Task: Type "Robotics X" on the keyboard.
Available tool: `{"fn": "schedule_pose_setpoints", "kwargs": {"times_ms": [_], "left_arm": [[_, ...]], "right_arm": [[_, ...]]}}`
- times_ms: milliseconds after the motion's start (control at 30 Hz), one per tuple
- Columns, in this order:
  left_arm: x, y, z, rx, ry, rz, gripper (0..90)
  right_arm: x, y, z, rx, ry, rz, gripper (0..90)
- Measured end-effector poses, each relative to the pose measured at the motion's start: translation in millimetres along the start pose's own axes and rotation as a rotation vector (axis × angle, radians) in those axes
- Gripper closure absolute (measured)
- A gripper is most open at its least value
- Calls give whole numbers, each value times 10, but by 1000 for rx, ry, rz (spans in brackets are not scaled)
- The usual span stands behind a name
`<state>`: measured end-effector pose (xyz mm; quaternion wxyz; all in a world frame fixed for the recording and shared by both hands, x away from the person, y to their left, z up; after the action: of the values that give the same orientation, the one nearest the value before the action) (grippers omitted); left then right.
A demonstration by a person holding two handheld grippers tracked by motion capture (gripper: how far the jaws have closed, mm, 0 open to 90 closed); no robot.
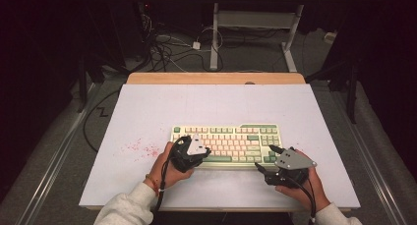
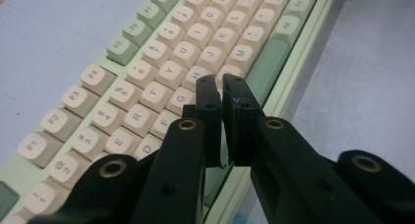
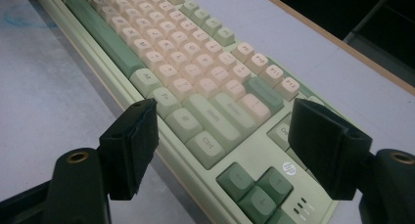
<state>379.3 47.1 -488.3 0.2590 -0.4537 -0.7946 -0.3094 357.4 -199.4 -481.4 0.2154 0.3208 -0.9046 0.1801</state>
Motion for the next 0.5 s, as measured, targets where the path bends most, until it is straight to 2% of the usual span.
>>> {"fn": "schedule_pose_setpoints", "kwargs": {"times_ms": [133,400,500], "left_arm": [[64,55,7,12,-18,-22,791],[204,175,50,40,-68,-76,628],[263,198,86,33,-87,-88,570]], "right_arm": [[-2,-8,1,1,3,4,276],[16,-35,-11,-7,-6,20,281],[18,-64,-11,-10,-3,41,284]]}}
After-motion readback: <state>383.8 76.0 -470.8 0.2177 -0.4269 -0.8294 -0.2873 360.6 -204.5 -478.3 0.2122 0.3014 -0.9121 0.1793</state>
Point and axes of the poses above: each handheld gripper's, and its own axes: x roughly backward along the jaws, z roughly out of its underside, y roughly to its left, the point moved 7 cm from there along -x, roughly forward along the jaws, and after that the axes turned 8 degrees about -x, right-handed, at the moved point
